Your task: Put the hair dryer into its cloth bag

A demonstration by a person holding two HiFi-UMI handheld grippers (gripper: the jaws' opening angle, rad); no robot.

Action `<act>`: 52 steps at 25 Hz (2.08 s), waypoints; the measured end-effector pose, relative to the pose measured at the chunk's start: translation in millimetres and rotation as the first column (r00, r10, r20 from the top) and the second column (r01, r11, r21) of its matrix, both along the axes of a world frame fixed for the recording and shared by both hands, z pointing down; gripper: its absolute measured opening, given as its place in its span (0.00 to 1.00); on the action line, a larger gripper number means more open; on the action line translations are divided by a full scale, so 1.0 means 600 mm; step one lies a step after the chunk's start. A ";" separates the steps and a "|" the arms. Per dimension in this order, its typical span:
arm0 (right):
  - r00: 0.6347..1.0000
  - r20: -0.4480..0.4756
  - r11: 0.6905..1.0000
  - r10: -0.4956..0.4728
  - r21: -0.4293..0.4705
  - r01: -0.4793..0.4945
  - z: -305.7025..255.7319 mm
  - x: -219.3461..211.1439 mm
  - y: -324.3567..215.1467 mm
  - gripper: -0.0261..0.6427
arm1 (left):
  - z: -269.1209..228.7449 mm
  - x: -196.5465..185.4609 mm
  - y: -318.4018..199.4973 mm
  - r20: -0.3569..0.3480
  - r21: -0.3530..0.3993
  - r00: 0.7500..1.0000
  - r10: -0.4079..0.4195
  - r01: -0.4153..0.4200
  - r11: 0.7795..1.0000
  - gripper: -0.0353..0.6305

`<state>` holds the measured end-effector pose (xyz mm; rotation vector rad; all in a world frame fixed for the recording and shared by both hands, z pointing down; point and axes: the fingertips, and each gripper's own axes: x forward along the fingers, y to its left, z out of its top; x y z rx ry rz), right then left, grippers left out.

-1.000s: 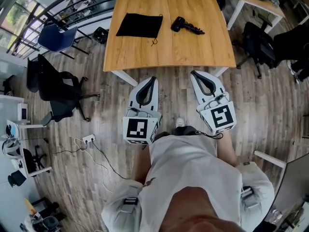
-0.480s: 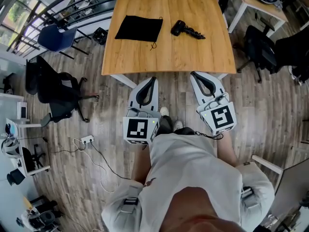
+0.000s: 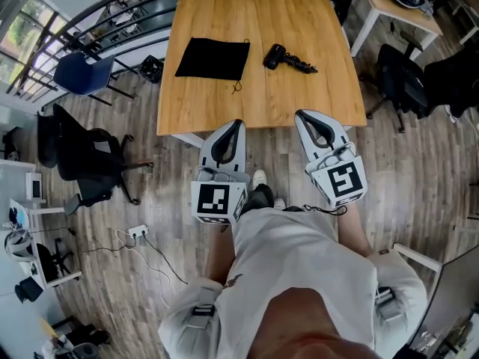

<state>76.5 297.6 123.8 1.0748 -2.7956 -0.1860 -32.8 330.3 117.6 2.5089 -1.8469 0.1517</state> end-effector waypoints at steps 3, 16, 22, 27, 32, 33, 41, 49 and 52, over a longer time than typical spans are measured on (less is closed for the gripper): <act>1.000 -0.008 1.000 0.013 -0.001 -0.013 -0.001 -0.011 -0.034 0.07 | -0.002 -0.011 -0.035 -0.003 0.004 1.000 0.015 -0.015 1.000 0.08; 0.996 -0.024 0.996 0.082 -0.021 -0.082 0.007 -0.074 -0.165 0.07 | 0.007 -0.081 -0.179 -0.022 -0.014 0.997 0.075 -0.076 0.997 0.08; 0.993 -0.031 0.993 0.113 -0.039 -0.114 0.019 -0.098 -0.211 0.07 | 0.017 -0.107 -0.231 -0.025 -0.025 0.995 0.098 -0.099 0.995 0.08; 0.991 -0.028 0.990 0.133 -0.045 -0.134 0.031 -0.122 -0.237 0.07 | 0.031 -0.130 -0.259 -0.028 -0.034 0.992 0.120 -0.121 0.992 0.08; 0.987 -0.029 0.986 0.155 -0.053 -0.157 0.041 -0.128 -0.258 0.07 | 0.036 -0.137 -0.289 -0.031 -0.033 0.990 0.138 -0.139 0.990 0.08; 0.987 -0.031 0.985 0.160 -0.054 -0.162 0.043 -0.128 -0.262 0.07 | 0.036 -0.137 -0.294 -0.032 -0.034 0.989 0.143 -0.145 0.989 0.08; 0.978 -0.035 0.976 0.204 -0.071 -0.206 0.052 -0.111 -0.301 0.07 | 0.044 -0.122 -0.342 -0.032 -0.046 0.982 0.188 -0.190 0.981 0.08; 0.977 -0.035 0.973 0.209 -0.095 -0.212 0.073 -0.088 -0.362 0.07 | 0.063 -0.094 -0.404 -0.022 -0.067 0.978 0.209 -0.210 0.975 0.08; 0.977 -0.038 0.972 0.208 -0.105 -0.211 0.077 -0.083 -0.391 0.07 | 0.068 -0.087 -0.432 -0.024 -0.081 0.977 0.211 -0.212 0.974 0.08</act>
